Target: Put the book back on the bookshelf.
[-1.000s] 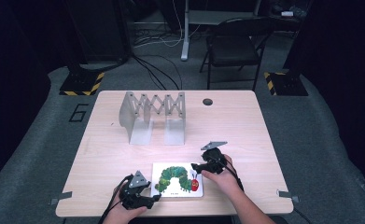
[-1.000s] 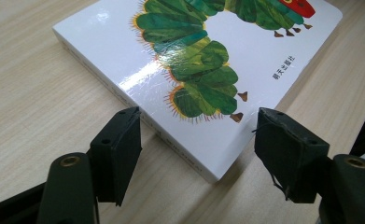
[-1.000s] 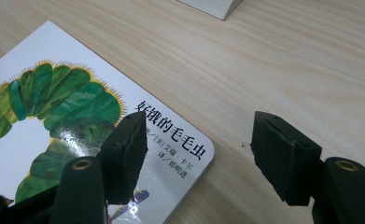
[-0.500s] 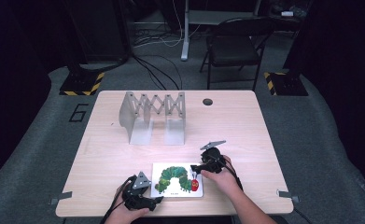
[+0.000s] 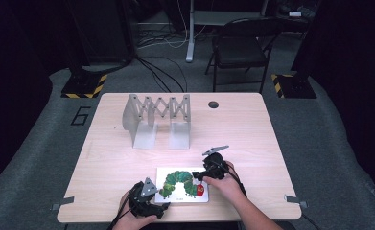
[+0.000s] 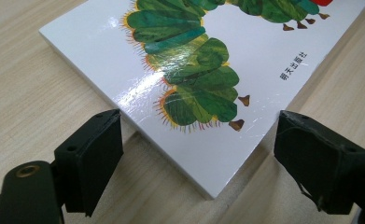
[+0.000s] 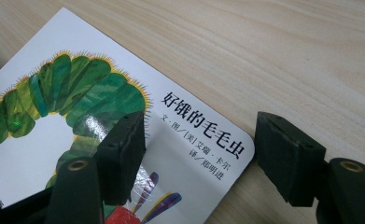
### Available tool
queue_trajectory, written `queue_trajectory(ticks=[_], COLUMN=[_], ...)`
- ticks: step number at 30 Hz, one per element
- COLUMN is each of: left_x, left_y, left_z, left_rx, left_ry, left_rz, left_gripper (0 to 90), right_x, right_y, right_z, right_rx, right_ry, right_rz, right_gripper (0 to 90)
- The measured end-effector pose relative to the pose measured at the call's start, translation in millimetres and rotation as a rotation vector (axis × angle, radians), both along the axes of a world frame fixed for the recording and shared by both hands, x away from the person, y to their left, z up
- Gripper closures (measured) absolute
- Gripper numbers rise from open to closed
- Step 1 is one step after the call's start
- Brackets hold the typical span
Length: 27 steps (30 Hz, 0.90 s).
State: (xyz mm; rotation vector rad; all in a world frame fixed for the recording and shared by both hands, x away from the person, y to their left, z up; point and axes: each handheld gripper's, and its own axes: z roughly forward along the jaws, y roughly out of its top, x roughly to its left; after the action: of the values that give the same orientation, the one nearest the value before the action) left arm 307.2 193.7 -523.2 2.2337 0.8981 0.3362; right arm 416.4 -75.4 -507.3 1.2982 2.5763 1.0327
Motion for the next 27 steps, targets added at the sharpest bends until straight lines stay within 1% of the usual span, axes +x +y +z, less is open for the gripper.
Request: queue_trajectory(ticks=[1, 2, 4, 6, 8, 9, 10, 11, 12, 15, 16, 17, 18, 19, 20, 21, 22, 23, 24, 26, 27], left_x=[0.1, 0.2, 1.3, 2.8, 4.7, 6.1, 6.8, 9.1, 10.3, 11.7, 11.1, 10.9, 10.4, 10.1, 10.0, 9.6, 9.7, 10.2, 10.6, 10.9, 11.3], left_y=[-0.7, -1.4, -3.1, -3.7, -6.3, -8.2, -9.0, -11.4, -12.0, -13.1, -12.8, -12.6, -12.4, -12.1, -12.0, -12.6, -12.1, -10.9, -10.9, -10.9, -10.8], left_z=[-0.2, 0.1, -1.1, -0.2, -1.5, -2.5, -2.3, -3.1, -3.2, -3.7, -3.9, -4.2, -4.8, -4.4, -5.0, -5.8, -5.7, -4.9, -5.4, -5.9, -6.8], left_rx=[-0.004, 0.003, -0.009, -0.003, -0.019, -0.023, -0.024, -0.034, -0.029, -0.035, -0.035, -0.039, -0.039, -0.032, -0.021, -0.021, -0.018, -0.015, -0.015, -0.018, -0.031], left_ry=[0.004, 0.002, -0.002, 0.005, -0.004, -0.020, -0.014, -0.019, -0.026, -0.031, -0.032, -0.031, -0.038, -0.031, -0.051, -0.056, -0.057, -0.044, -0.056, -0.059, -0.060], left_rz=[0.002, 0.009, 0.017, 0.011, 0.021, 0.035, 0.033, 0.036, 0.038, 0.041, 0.039, 0.032, 0.027, 0.020, 0.014, 0.011, 0.008, -0.004, 0.003, 0.002, -0.002], left_gripper=[14.8, 14.6, 14.5, 14.4, 14.2, 14.2, 14.1, 14.0, 14.0, 14.2, 14.2, 14.4, 14.4, 14.5, 14.4, 14.6, 14.4, 14.4, 14.4, 14.3, 14.3], right_x=[0.3, 0.4, 2.4, 3.0, 5.9, 8.3, 10.2, 13.3, 14.7, 18.9, 19.8, 20.6, 20.7, 21.3, 21.9, 22.7, 23.1, 24.1, 24.1, 25.2, 26.0], right_y=[0.1, 0.3, -0.2, -0.5, -1.2, -2.9, -4.1, -6.7, -8.1, -12.6, -14.2, -15.9, -16.8, -18.6, -19.6, -21.6, -22.5, -23.4, -23.3, -23.8, -23.2], right_z=[0.0, 0.0, -0.6, -0.1, 0.2, -0.5, -0.5, -0.7, -0.9, -1.1, -0.9, -0.3, 0.7, 1.4, 1.4, 2.1, 2.4, 2.0, 2.3, 0.7, -0.5], right_rx=[-0.001, -0.002, -0.001, -0.005, 0.001, -0.004, 0.000, 0.007, 0.012, 0.034, 0.049, 0.051, 0.055, 0.058, 0.064, 0.073, 0.078, 0.079, 0.085, 0.092, 0.099], right_ry=[-0.001, -0.001, -0.012, -0.004, 0.002, -0.014, -0.010, -0.010, -0.008, 0.004, 0.016, 0.022, 0.030, 0.029, 0.023, 0.026, 0.031, 0.029, 0.049, 0.055, 0.081], right_rz=[0.001, -0.003, 0.000, -0.001, -0.023, -0.013, -0.018, -0.029, -0.033, -0.044, -0.051, -0.053, -0.066, -0.069, -0.075, -0.079, -0.085, -0.078, -0.085, -0.074, -0.066], right_gripper=[33.7, 33.6, 33.5, 33.5, 33.5, 33.6, 33.6, 34.2, 34.7, 36.2, 36.5, 36.5, 36.5, 36.5, 36.5, 36.5, 36.5, 36.4, 36.4, 36.4, 36.5])
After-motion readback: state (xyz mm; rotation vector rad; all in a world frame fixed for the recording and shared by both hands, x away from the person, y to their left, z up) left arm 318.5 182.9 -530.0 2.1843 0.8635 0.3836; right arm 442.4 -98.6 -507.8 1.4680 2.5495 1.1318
